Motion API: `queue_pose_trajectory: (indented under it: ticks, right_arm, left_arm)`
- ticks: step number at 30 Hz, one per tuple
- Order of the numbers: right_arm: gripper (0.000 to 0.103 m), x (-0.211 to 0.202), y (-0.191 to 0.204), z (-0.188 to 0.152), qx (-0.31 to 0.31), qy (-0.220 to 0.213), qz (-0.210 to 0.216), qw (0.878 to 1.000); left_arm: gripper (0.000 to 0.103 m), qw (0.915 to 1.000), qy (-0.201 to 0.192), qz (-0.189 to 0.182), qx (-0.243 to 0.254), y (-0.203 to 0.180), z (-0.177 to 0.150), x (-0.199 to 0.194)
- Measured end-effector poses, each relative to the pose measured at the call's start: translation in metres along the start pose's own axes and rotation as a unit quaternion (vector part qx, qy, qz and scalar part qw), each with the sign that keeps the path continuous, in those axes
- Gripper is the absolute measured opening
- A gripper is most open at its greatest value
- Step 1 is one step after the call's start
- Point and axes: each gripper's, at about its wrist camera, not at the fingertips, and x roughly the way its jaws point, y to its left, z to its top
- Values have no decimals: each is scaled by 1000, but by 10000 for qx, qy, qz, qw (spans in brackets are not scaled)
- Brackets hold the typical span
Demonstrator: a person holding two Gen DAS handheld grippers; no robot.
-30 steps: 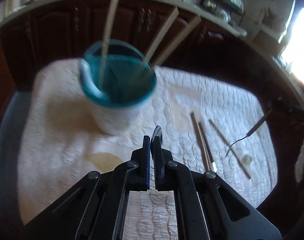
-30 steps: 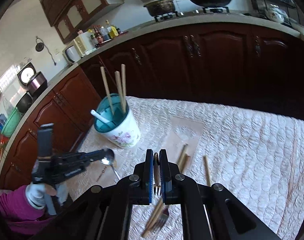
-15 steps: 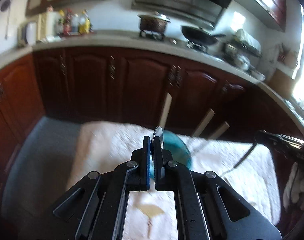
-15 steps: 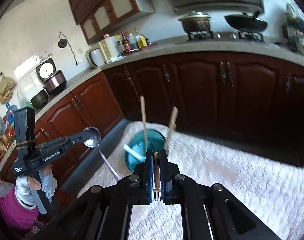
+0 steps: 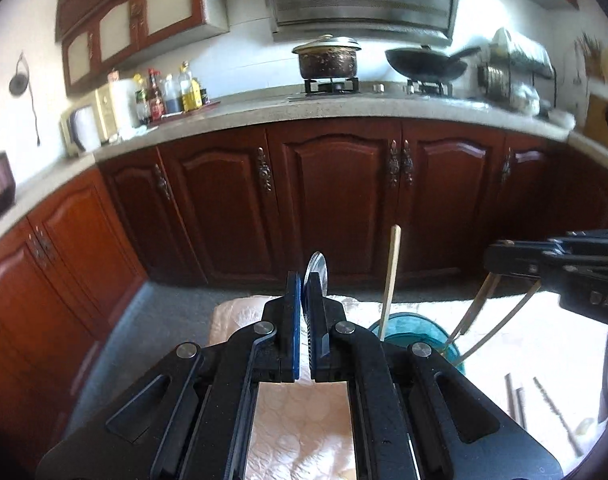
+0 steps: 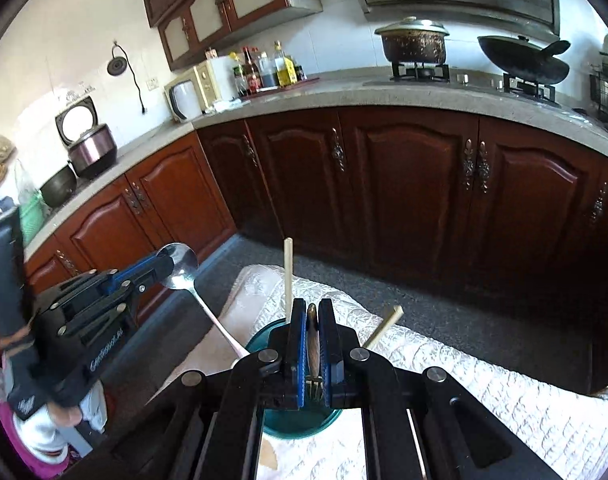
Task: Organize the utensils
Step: 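Lower the spoon into the holder and open the left gripper while the right gripper releases the fork, then withdraw both grippers from the holder back over the remaining chopsticks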
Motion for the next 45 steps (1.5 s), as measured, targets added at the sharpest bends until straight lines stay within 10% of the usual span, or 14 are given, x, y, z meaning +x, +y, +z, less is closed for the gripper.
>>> queue_pose_trajectory:
  ticks: [15,34,45]
  right_arm:
    - [5,70,-15,-14,185,572,-30,9982]
    - [7,61,-21,-12,372,564,122,9976]
    - [23,8,-24,-18,526,118,244,9982]
  left_arm:
    - [1,9984,528,1,198,-28,-34,41]
    - [4,9942,963,-415,-228,-31,-48,50]
    - [40,9896,950,-776,-757,-15,-40,27]
